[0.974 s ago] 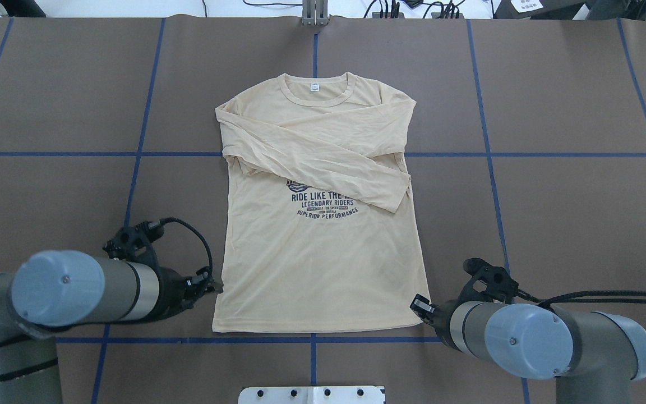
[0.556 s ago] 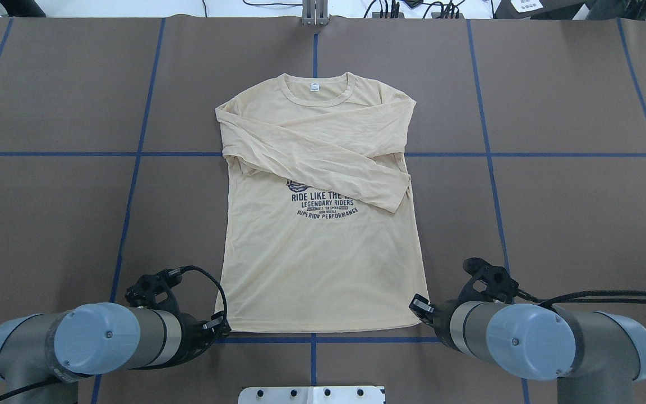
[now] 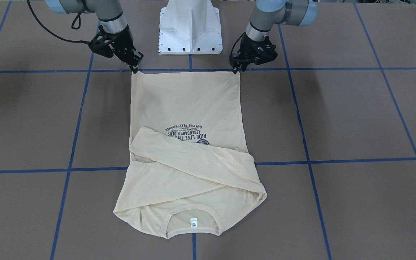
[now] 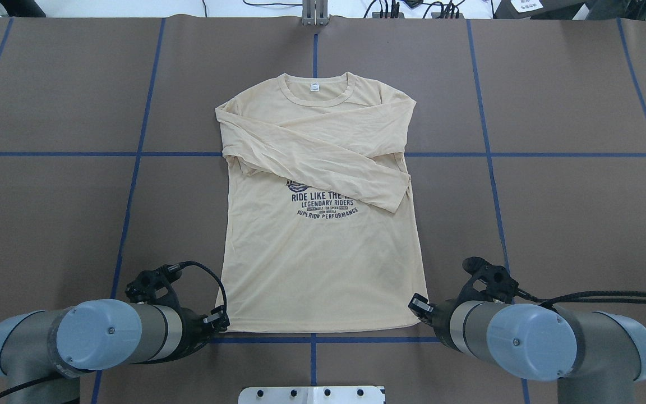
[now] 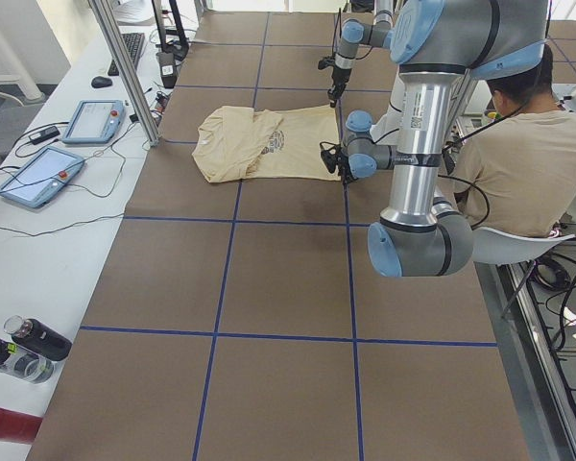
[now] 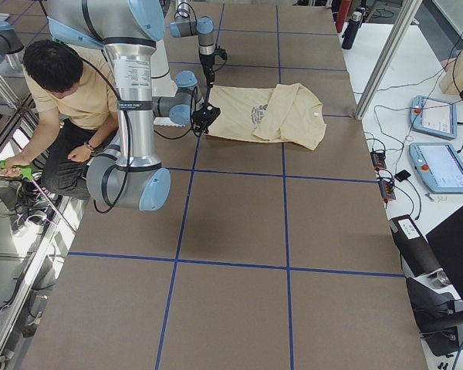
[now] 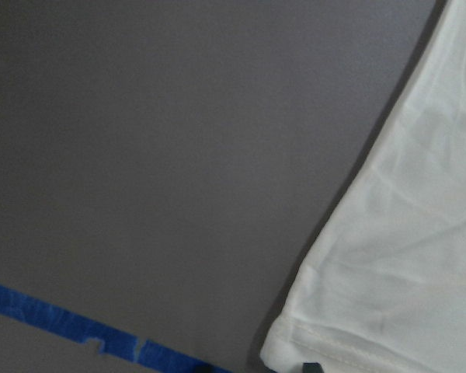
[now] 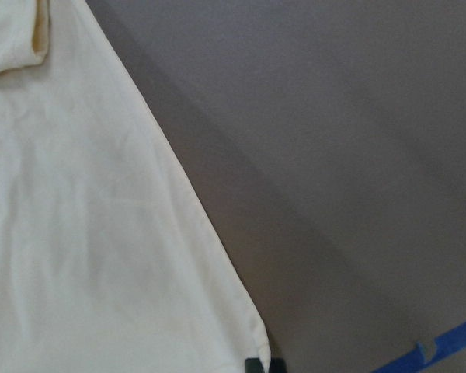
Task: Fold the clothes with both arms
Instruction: 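Position both grippers at the two hem corners nearest the robot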
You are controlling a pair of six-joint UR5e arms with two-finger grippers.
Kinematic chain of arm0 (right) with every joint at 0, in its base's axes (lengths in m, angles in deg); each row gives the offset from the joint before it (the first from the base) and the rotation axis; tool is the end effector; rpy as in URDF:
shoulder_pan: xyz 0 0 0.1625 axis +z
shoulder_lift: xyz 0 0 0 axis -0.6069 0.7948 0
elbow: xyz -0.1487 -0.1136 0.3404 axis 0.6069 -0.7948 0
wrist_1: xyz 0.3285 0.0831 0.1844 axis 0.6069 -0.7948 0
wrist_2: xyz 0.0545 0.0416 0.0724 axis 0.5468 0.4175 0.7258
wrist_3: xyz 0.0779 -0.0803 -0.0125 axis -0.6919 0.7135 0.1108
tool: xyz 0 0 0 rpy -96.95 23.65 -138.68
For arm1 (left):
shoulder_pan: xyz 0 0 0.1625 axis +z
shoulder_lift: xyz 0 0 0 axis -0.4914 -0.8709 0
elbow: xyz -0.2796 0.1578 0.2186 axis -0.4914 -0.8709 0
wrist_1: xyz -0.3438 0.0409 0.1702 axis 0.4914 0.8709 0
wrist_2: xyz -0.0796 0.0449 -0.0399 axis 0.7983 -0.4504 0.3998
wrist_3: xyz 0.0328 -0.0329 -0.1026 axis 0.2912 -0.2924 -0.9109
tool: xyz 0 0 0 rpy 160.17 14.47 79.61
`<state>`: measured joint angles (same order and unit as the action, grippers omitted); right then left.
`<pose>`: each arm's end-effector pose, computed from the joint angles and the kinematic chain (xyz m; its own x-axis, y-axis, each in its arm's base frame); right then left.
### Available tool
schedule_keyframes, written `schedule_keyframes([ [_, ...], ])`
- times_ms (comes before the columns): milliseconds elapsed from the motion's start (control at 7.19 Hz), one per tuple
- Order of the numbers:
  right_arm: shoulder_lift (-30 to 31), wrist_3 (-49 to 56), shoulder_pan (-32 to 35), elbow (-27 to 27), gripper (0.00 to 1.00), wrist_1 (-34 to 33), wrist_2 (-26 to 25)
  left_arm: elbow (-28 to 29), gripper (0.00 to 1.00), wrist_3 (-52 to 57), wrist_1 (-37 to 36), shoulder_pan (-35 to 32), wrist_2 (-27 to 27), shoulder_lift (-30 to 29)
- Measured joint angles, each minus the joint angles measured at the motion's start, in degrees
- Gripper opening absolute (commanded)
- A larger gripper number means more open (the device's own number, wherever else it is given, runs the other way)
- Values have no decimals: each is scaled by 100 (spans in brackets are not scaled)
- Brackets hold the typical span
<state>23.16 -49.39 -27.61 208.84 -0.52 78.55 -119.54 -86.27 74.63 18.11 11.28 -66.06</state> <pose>-0.4497 -0.2170 0.3262 0.4597 0.5281 0.7140 -0.4487 0.8319 -0.3264 0.4851 -0.2233 0.3224 0.4674 -0.4277 -0.7737 0.2961 0.9004 -0.3188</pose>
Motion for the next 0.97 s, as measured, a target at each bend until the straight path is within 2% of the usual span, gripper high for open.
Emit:
schedule_keyframes([
  [974,5,0,0,-8,0,0,19,27,46,29,0,-37,-58,-18],
])
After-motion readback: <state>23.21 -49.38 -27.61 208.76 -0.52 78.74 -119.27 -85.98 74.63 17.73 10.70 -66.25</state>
